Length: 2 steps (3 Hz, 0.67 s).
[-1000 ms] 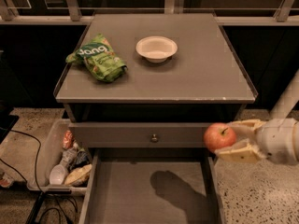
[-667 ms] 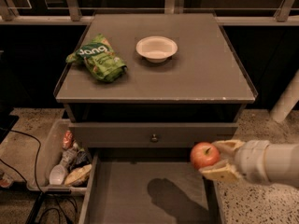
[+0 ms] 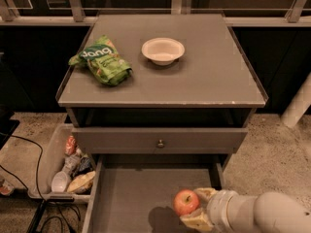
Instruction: Place apple into middle drawer
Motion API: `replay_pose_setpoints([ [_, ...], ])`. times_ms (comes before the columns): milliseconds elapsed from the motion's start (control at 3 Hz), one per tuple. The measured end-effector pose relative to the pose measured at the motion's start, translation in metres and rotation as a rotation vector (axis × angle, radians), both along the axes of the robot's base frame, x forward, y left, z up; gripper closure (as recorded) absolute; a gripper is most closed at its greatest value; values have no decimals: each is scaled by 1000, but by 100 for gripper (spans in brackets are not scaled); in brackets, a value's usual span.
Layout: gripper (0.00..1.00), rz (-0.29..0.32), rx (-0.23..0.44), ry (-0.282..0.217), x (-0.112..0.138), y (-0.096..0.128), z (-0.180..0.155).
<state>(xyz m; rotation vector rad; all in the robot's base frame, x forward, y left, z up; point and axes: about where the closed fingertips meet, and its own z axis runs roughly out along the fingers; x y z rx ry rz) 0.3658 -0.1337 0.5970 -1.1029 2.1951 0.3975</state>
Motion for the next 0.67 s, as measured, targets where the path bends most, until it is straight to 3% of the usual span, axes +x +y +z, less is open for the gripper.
replay_pose_setpoints([
  [667,100,-36,-23,-25,-3,-4,-12],
])
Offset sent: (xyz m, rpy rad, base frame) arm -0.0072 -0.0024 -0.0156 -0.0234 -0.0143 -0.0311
